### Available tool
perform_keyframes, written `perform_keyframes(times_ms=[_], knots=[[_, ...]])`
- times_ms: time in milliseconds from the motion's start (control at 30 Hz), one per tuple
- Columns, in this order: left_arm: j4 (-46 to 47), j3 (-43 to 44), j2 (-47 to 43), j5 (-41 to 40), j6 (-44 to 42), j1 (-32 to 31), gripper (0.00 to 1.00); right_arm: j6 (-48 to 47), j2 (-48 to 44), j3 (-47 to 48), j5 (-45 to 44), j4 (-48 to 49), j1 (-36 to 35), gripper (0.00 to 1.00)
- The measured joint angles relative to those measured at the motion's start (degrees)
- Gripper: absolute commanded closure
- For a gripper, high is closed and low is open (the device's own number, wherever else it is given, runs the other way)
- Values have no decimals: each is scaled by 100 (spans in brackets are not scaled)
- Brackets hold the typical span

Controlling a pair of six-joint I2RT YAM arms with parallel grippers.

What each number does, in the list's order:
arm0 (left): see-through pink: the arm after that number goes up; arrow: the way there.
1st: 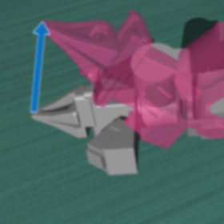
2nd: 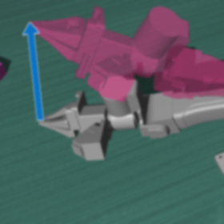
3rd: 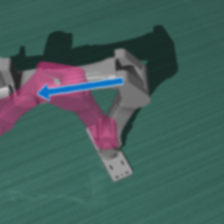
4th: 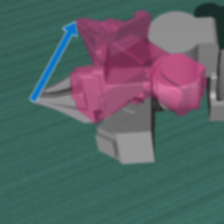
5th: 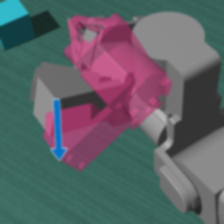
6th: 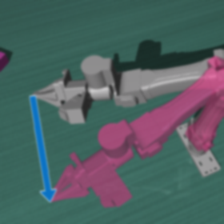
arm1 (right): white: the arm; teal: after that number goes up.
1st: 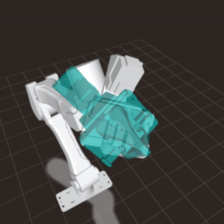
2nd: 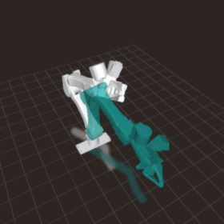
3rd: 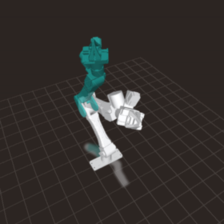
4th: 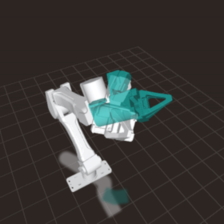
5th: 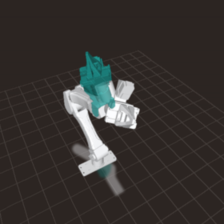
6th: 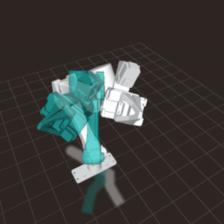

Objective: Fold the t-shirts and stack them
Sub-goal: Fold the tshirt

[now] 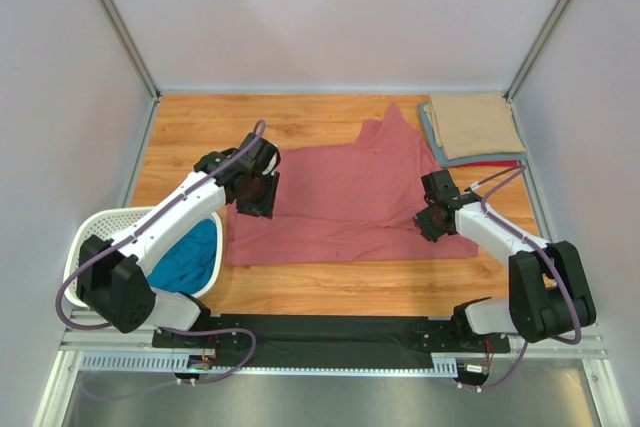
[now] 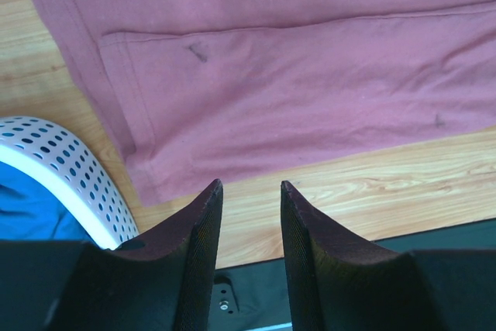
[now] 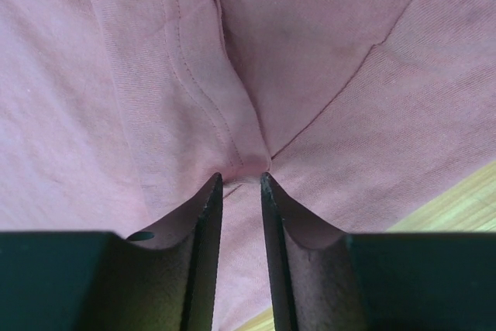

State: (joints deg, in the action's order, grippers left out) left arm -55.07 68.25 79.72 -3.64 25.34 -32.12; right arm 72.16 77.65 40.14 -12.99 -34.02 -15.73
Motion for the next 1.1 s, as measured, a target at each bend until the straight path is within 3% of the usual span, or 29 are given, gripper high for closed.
perform_keyframes(times_ms=[233,333,567,833,1100], knots=[[-2,0,-2,-17,-7,0,57,55,70,0,-48,0,-37,76],[-24,0,-2,-33,-11,0,57,81,109,0,-55,2,-68,99],[-44,2,-55,-72,-15,0,57,-31,114,85,-229,-101,-164,100],[-59,15,-57,-125,-15,0,57,-1274,289,1102,-564,-17,-393,100],[-66,50,-57,-138,-13,0,57,-2704,1062,1751,-717,361,-820,100]])
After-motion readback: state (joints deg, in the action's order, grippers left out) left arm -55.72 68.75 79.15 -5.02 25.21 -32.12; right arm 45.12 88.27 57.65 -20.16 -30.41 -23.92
